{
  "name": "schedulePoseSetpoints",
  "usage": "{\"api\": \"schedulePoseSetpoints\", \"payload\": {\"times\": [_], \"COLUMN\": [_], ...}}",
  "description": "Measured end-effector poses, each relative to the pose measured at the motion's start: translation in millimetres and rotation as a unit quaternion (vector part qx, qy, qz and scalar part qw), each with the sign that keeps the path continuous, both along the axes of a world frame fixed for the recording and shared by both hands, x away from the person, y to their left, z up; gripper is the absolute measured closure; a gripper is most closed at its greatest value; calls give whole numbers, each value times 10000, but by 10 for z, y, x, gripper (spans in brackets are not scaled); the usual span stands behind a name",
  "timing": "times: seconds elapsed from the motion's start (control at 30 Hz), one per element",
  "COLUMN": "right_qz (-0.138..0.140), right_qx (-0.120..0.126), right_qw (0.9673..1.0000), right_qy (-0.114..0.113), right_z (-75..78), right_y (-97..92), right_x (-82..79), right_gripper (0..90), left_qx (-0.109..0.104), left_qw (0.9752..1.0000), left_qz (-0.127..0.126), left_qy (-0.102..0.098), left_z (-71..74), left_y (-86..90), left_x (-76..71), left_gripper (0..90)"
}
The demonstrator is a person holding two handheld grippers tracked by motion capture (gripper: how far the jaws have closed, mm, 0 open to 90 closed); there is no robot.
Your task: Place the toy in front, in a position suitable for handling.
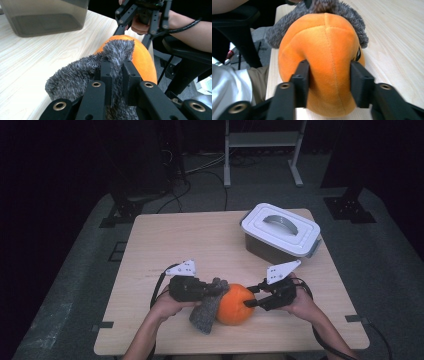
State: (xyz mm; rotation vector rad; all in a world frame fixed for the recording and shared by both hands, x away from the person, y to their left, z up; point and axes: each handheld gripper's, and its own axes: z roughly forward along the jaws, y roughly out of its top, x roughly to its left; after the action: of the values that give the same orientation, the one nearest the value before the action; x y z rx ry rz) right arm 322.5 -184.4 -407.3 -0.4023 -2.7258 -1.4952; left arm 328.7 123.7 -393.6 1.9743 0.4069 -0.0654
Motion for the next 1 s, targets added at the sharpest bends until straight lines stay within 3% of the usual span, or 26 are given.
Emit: {"api": "schedulePoseSetpoints", "payload": {"times": [0.13, 0.27, 0.5, 0.63, 0.8, 1.0], "right_qz": [46, 215, 474, 428, 437, 521], "right_qx": [-195, -271, -424, -354, -326, -349], "right_qw": [9998, 9989, 9961, 9968, 9970, 9957], "right_qy": [-56, -315, -618, -575, -550, -675], "right_z": [57, 60, 81, 63, 58, 64], "right_y": [67, 123, 292, 235, 159, 196], "right_x": [-70, -117, -212, -193, -170, -208], "right_gripper": [435, 530, 576, 595, 595, 596], "left_qx": [-79, -189, -18, 21, 35, -20], "left_qw": [9999, 9996, 9994, 9998, 9999, 9995], "left_qz": [-84, -189, -331, -211, -42, -2], "left_qy": [33, 15, -89, -54, 129, 320], "left_z": [15, 86, 192, 146, 8, -70], "left_y": [-48, -86, -198, -123, 52, 160], "left_x": [-4, -6, -20, 13, 50, 56], "left_gripper": [812, 812, 812, 812, 811, 811]}}
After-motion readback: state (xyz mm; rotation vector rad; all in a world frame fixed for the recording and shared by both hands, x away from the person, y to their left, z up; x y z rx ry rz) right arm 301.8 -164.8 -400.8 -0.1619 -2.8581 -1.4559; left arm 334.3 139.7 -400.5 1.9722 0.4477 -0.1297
